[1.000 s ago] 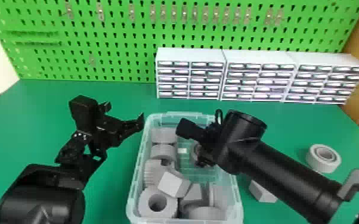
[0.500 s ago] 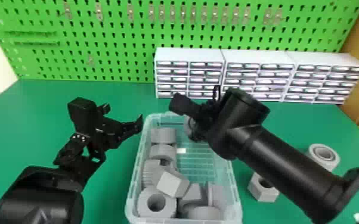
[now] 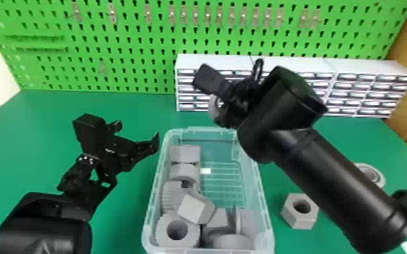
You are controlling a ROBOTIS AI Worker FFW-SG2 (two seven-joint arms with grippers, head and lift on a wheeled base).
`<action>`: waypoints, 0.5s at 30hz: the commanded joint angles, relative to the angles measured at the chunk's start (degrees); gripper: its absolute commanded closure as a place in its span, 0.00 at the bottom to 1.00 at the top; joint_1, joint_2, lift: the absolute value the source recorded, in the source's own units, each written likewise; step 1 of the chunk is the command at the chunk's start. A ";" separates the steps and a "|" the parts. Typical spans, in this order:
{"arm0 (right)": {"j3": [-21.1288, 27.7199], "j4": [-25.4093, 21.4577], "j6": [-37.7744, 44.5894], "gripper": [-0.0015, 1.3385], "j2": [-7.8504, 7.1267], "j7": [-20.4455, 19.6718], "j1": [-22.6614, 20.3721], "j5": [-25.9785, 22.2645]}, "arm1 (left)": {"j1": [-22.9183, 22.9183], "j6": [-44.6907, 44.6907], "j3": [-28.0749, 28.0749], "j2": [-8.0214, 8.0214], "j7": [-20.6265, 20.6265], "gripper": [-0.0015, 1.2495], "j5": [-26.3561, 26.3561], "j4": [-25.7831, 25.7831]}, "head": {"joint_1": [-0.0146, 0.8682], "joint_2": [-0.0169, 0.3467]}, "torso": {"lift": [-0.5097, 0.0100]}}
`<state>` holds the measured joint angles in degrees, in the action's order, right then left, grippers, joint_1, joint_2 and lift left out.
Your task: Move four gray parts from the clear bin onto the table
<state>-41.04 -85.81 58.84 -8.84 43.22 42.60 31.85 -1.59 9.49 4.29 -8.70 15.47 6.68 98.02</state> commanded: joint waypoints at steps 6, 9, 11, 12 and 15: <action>8.61 -4.63 6.91 0.83 -1.45 2.04 -4.72 6.56 | 0.80 0.09 -0.60 0.00 0.00 0.09 0.00 0.41 | 0.78 0.14 | 0.89; 11.59 -4.89 8.40 0.83 -1.89 2.22 -6.48 7.26 | 0.98 0.09 -0.69 0.00 0.09 0.09 0.00 0.50 | 0.78 0.14 | 0.89; 13.44 -4.89 9.10 0.83 -2.06 2.30 -7.53 7.79 | 1.06 0.09 -0.78 0.00 0.09 0.09 -0.09 0.59 | 0.78 0.14 | 0.89; 14.76 -4.89 9.72 0.83 -2.15 2.30 -8.32 7.97 | 1.06 0.09 -0.87 0.00 0.09 0.09 0.00 0.59 | 0.78 0.14 | 0.89; 17.83 -4.89 10.69 0.83 -2.06 2.39 -10.70 8.93 | 1.15 0.09 -1.04 0.00 0.09 0.09 0.00 0.68 | 0.78 0.14 | 0.89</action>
<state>-27.28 -90.66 68.03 -10.85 45.58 34.84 39.62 -0.56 9.58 3.51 -8.70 15.56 6.64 98.62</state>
